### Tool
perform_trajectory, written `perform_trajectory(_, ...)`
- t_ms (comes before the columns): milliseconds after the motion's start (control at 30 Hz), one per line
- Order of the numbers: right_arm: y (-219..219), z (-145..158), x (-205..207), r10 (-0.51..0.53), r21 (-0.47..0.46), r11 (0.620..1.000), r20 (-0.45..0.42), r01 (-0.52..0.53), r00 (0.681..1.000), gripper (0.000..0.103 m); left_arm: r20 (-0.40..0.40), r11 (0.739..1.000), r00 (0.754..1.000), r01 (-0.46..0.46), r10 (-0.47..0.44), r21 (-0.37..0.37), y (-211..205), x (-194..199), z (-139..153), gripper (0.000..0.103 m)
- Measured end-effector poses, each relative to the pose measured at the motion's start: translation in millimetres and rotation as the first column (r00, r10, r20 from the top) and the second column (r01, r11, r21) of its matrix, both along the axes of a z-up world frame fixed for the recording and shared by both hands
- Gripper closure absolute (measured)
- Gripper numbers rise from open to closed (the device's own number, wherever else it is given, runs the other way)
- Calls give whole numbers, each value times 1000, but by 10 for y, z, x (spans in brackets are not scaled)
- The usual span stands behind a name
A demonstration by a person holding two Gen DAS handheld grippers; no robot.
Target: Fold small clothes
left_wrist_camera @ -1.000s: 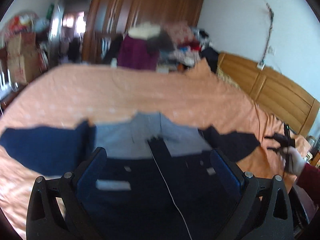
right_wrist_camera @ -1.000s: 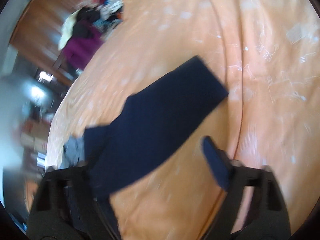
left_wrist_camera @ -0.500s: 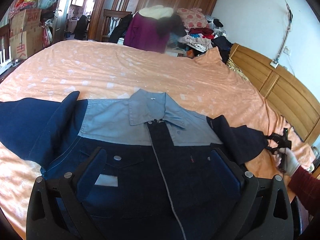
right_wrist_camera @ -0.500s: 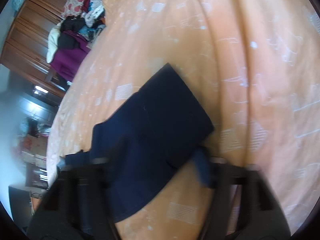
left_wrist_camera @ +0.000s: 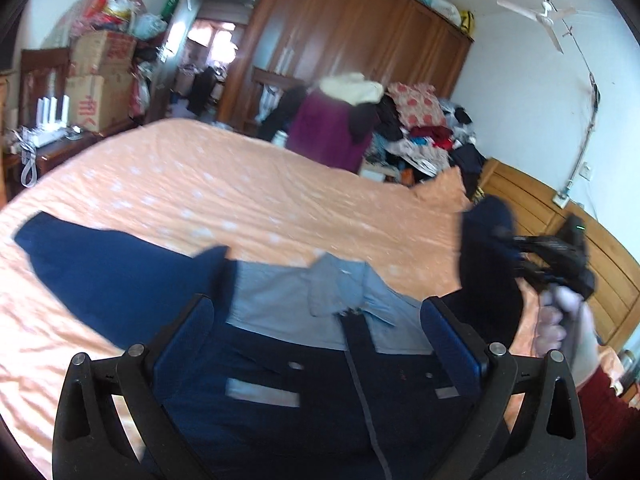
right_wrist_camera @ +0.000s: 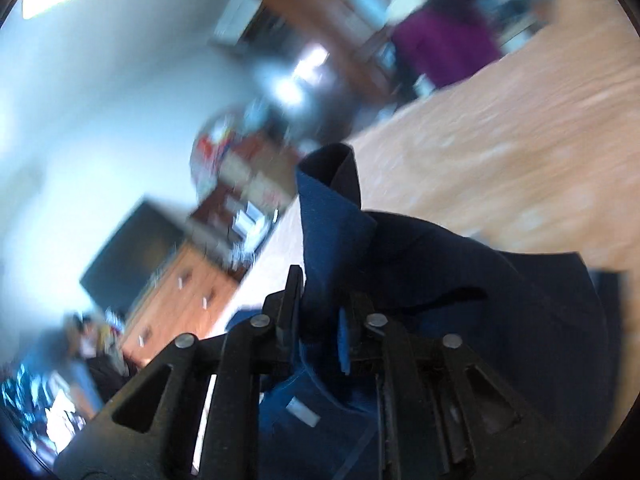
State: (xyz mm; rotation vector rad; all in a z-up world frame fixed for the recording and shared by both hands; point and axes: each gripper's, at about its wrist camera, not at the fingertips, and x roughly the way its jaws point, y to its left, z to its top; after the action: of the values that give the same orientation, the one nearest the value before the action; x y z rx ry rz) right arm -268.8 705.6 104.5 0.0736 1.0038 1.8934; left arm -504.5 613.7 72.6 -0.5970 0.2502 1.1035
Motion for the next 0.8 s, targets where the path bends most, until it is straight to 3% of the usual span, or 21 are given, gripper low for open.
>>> perform_trajectory(100,413,-409,-677,87,-98,992,25,-84,996,66,-5,999,999,-48,48,-1,-40,-283,42,0)
perform_trajectory(200,455,-713,-922,107,-183,977,-16,-108,994,65,-12,996,996,-90,90,-16,-66,-554,12,0)
perform_trajectory(300,103,-835,-798,108,-178,978,4,-106,994,60,-30,992,992,-121,120,-27,-90,-789,-68,0)
perform_trajectory(400,-106,-1079,-476,75,-224,973,88,-53,993,59,-39,982,984,-178,176,-61,-93,-1087,-242,0)
perform_trajectory(500,-185,-1537,-128,61,-382,924,189,16,980,59,-27,964,969,-248,247,-99,-88,-1430,-438,0)
perform_trajectory(533,-175,-1683,-41,58,-434,901,176,25,983,67,-24,956,963,-269,268,-112,-83,-1524,-501,0)
perform_trajectory(600,-210,-1638,20,21,-424,904,159,49,987,65,19,939,950,-306,313,-154,-52,-1758,-640,0)
perform_trajectory(667,-185,-1358,-63,6,-344,938,156,49,988,61,60,917,930,-346,364,-200,-6,-2016,-778,0)
perform_trajectory(733,-15,-1078,-290,62,-256,966,161,-19,985,61,83,892,904,-394,420,-223,24,-2258,-872,0)
perform_trajectory(800,232,-989,-513,122,-227,971,175,-81,977,67,101,876,885,-423,454,-231,51,-2419,-901,0)
